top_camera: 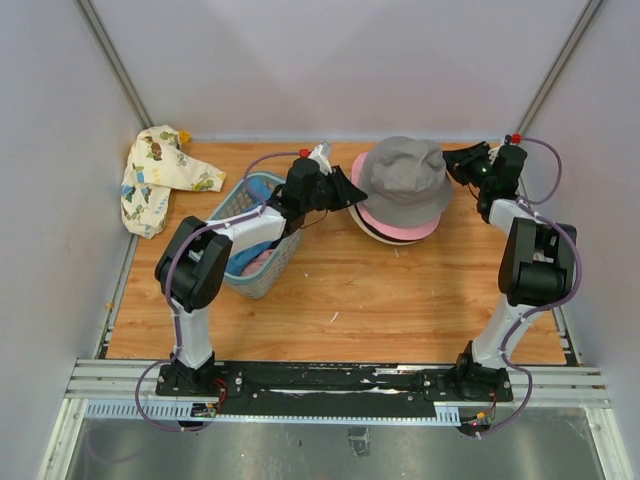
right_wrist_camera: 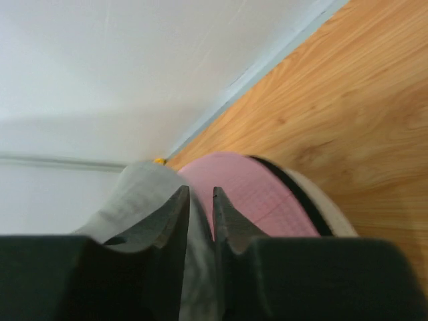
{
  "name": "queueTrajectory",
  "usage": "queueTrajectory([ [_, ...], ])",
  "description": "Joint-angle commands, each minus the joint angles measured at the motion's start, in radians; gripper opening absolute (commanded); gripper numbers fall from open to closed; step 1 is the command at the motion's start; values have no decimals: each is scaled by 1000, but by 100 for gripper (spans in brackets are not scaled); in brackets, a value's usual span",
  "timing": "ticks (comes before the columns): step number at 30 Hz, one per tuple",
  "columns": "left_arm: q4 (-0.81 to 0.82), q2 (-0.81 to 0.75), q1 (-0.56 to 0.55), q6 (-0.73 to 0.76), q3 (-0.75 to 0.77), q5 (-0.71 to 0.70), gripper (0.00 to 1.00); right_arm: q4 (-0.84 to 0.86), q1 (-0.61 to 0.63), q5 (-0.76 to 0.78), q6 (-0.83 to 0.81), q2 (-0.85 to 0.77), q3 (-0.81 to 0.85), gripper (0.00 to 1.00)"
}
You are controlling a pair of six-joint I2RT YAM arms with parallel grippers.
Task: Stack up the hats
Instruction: Stack the hat on the hat.
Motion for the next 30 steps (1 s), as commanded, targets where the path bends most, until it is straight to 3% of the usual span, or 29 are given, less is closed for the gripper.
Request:
queueTrajectory([
  [1,-76,-42,-20,-1,-66,-3,33,-36,-7,95,-36,-26,4,26],
  [5,-62,-73,-19,-10,-88,-25,43,-18,-17,110,-35,-77,-39,35],
  [12,-36,-145,0,-24,-132,-45,48,16,-53,128,-18,-201,-147,40],
  [18,-35,-210,30,-10,-128,-34,52,56,-94,156,-3,-358,-343,45],
  [24,-37,-174,93,-1,-31,58,56,162,-120,126,42,-495,-547,47],
  [30,121,-40,155,-76,85,212,57,251,-116,87,78,-617,-687,48],
])
